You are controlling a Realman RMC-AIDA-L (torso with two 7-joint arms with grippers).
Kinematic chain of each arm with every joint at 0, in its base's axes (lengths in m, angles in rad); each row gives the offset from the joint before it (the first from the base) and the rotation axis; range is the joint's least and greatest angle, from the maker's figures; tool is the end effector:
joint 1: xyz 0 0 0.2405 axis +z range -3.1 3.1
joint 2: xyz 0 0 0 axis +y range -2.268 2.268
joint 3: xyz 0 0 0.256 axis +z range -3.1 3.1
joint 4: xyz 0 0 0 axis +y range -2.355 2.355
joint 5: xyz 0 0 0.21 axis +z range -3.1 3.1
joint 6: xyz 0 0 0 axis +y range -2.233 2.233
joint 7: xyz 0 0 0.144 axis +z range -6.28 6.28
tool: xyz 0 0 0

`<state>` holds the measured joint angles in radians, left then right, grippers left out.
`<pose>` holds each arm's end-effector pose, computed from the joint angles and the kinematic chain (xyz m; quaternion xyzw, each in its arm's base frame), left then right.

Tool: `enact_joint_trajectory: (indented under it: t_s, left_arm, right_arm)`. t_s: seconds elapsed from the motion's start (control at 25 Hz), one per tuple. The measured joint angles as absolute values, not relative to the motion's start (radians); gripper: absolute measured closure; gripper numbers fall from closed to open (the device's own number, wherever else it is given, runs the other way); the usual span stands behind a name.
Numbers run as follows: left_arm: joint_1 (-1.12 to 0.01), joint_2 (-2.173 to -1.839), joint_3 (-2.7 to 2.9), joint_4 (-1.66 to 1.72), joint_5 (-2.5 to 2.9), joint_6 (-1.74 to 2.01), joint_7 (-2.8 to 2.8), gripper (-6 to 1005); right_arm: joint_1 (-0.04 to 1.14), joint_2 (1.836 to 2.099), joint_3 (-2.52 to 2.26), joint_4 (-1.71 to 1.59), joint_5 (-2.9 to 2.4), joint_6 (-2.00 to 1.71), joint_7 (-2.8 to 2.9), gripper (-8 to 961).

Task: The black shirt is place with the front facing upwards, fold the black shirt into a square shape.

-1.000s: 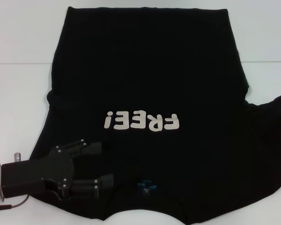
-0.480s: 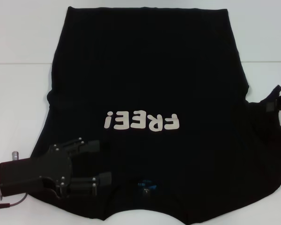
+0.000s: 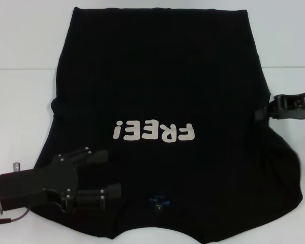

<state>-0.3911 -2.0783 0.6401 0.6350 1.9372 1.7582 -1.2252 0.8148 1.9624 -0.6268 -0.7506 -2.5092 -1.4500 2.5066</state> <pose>-0.2835 0.2753 0.0084 -0.9255 -0.1875 -0.3096 0.1113 0.2397 0.4144 0.0565 -0.7936 0.5820 0.0721 0.1622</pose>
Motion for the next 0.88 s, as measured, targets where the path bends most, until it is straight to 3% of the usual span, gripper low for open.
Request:
enact_joint_trajectory:
  t_s: [0.2,0.4,0.64,0.88]
  left_arm:
    - [-0.392,-2.078,0.633,0.635,1.937,1.757,-1.226,63]
    - [-0.393,-2.079,0.624,0.632,1.933,1.754,-1.226,63]
    - [-0.393,-2.082,0.581,0.63,1.933,1.751,-1.273,63]
    - [-0.397,-2.075,0.538,0.63,1.933,1.749,-1.403,64]
  right_arm:
    - [0.849,1.979,-0.626,-0.691,-2.503,-1.414,2.516,903]
    - [0.837,1.981,-0.623,-0.629,-2.367,-1.394,2.428,807]
    - [0.738,1.982,-0.62,-0.594,-2.144,-1.39,2.23,692]
    - [0.622,1.992,-0.62,-0.563,-2.011,-1.397,1.95,440]
